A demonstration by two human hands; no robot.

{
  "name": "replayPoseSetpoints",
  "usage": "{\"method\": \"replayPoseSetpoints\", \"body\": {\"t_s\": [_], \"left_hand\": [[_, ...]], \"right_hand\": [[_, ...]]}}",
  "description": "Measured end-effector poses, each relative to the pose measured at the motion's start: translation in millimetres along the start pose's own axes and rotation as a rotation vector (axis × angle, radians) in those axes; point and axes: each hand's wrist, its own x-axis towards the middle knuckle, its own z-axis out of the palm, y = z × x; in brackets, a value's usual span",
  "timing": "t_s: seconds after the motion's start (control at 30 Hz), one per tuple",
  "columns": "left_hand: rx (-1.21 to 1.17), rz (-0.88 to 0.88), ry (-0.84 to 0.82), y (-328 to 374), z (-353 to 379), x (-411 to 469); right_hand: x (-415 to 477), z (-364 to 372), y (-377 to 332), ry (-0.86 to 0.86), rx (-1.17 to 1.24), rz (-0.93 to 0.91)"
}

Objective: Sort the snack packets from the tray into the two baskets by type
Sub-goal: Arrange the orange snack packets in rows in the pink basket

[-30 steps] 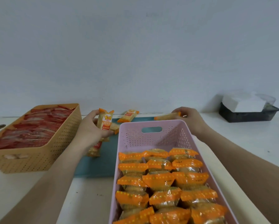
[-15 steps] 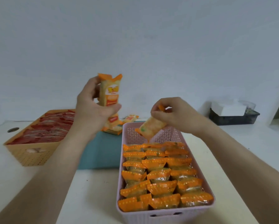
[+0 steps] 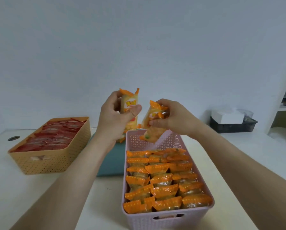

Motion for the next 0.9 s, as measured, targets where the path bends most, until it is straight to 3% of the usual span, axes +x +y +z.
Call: {"method": "replayPoseSetpoints", "body": {"t_s": [0.2, 0.33, 0.47, 0.6, 0.73, 0.9], "left_hand": [[0.328, -0.049, -0.118, -28, -2, -10], [0.552, 0.045, -0.222, -33, -2, -16], [0.492, 0.134, -0.171, -34, 4, -17], [0.457, 0.083, -0.096, -38, 8, -14], [0.722, 0.136, -0.210, -50, -2, -24], [0.843, 0.047, -0.453, -42, -11, -19]], "right_hand": [[1, -5, 3, -0.158, -0.193, 0.047], [-3, 2, 5, -0.189, -0.364, 0.004], [-5, 6, 8, -0.201, -0.467, 0.021], [-6, 4, 11, -0.158, -0.580, -0.013], [-12, 9, 17, -0.209, -0.642, -0.035], [-13, 18, 21, -0.279, -0.687, -0.054]]}}
